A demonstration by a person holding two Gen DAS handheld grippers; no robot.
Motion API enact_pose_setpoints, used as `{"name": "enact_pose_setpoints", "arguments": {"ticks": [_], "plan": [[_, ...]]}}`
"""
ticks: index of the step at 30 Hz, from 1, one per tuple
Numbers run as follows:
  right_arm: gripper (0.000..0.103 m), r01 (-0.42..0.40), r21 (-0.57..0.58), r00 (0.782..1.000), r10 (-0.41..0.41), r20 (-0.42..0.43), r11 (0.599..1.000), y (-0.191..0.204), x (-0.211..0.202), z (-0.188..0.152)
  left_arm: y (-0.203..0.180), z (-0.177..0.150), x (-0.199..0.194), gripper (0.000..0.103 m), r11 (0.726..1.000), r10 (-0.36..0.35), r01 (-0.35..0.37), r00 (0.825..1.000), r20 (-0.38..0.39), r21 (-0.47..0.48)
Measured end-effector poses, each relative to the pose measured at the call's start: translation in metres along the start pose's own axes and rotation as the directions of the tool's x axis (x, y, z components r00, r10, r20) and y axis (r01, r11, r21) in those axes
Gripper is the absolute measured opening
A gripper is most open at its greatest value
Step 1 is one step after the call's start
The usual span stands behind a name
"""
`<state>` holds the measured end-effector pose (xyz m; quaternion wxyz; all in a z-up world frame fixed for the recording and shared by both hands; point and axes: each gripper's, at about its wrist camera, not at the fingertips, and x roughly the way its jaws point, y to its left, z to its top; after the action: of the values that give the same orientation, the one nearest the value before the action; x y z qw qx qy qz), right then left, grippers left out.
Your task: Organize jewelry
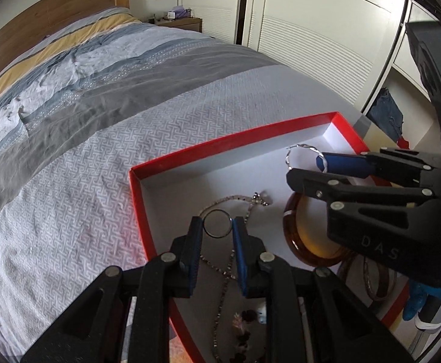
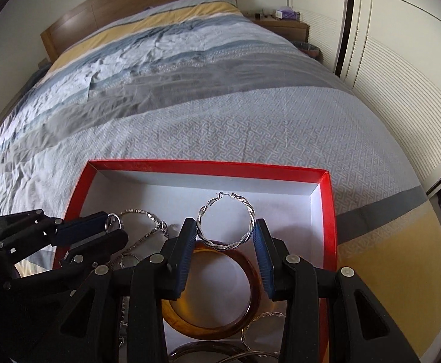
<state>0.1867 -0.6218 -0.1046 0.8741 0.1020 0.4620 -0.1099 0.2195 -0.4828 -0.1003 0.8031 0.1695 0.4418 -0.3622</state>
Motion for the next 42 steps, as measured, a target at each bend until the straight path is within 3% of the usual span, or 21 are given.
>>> {"name": "enact_pose_setpoints", "arguments": {"ticks": [9,11,14,18,22,31,42], "plan": [[0.041,0.037,0.018,0.999,-0.037,-0.014,0.999,-0.004,0.001,0.002,-0.002,-0.003,-0.004,0.021,0.999,-0.007,0.007,1.0,0.021,0.033],[0.05,0.057,0.013,0.998,-0.056,-0.01,0.998,-0.003,-0.002,0.002,-0.003,-0.003,-0.007,0.026,0.999,-0.011,0.01,1.0,0.019,0.04],[0.054,0.073,0.02,0.997,-0.073,-0.012,0.997,-0.004,-0.006,0.001,-0.001,-0.004,-0.018,0.035,0.999,-0.015,0.014,0.999,0.037,0.034],[0.054,0.076,0.03,0.997,-0.076,0.005,0.997,-0.004,-0.025,-0.006,0.002,-0.008,-0.04,0.035,0.999,-0.036,0.035,0.997,0.061,0.016],[0.064,0.076,0.037,0.996,-0.077,0.044,0.996,0.001,-0.055,-0.018,0.006,-0.019,-0.073,0.038,0.999,-0.035,0.037,0.995,0.093,-0.022],[0.076,0.035,0.015,0.99,-0.037,0.133,0.999,0.06,-0.147,-0.068,0.017,-0.073,-0.177,0.039,0.995,0.06,-0.044,0.98,0.191,-0.087],[0.09,-0.011,-0.07,0.972,0.027,0.232,0.997,0.163,-0.244,-0.146,0.037,-0.189,-0.295,0.039,0.975,0.181,-0.146,0.961,0.211,-0.17]]}}
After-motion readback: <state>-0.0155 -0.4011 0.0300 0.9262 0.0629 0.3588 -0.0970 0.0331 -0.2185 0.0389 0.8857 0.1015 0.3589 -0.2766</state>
